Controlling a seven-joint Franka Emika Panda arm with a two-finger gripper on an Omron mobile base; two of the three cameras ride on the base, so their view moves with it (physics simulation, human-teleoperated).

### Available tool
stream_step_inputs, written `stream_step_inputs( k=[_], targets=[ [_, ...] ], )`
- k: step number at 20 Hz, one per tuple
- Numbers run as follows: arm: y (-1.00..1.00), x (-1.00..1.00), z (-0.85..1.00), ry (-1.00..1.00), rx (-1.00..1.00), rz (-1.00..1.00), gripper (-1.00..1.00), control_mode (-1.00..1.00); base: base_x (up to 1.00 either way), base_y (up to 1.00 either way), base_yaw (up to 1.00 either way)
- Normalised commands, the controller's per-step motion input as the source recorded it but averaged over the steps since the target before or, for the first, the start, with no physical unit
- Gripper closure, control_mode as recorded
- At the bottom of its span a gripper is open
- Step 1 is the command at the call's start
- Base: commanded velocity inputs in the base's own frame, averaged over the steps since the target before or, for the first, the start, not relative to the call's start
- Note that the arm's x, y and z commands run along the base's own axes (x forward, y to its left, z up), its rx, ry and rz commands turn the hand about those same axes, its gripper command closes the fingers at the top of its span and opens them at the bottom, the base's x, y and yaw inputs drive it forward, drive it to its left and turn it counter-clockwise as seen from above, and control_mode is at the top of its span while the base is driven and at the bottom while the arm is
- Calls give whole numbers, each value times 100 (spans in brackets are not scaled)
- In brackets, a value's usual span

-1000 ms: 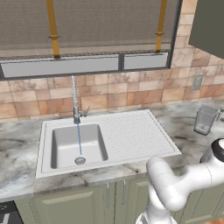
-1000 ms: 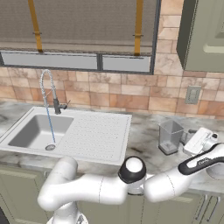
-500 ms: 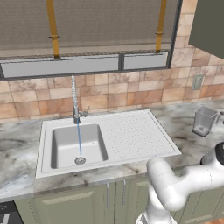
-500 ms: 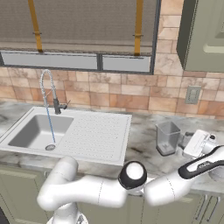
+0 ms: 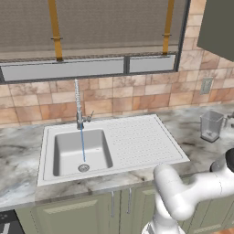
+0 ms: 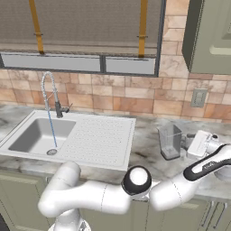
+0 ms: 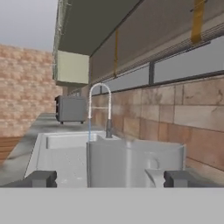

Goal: Turn on the sink faucet and place the jug under the water for a few seconds to fill it up.

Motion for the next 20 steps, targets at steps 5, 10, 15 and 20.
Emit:
stream_step_inputs(
  k=[5,10,15,20],
  targets=[
    [-38,8,15,1,0,0,-100,-100,0,0,0],
    [-42,3,6,-1,0,1,-100,-100,0,0,0],
    [1,19,-28,0,-1,3,-100,-100,0,0,0],
    [6,4,-28,0,-2,6,-100,-100,0,0,0]
  ],
)
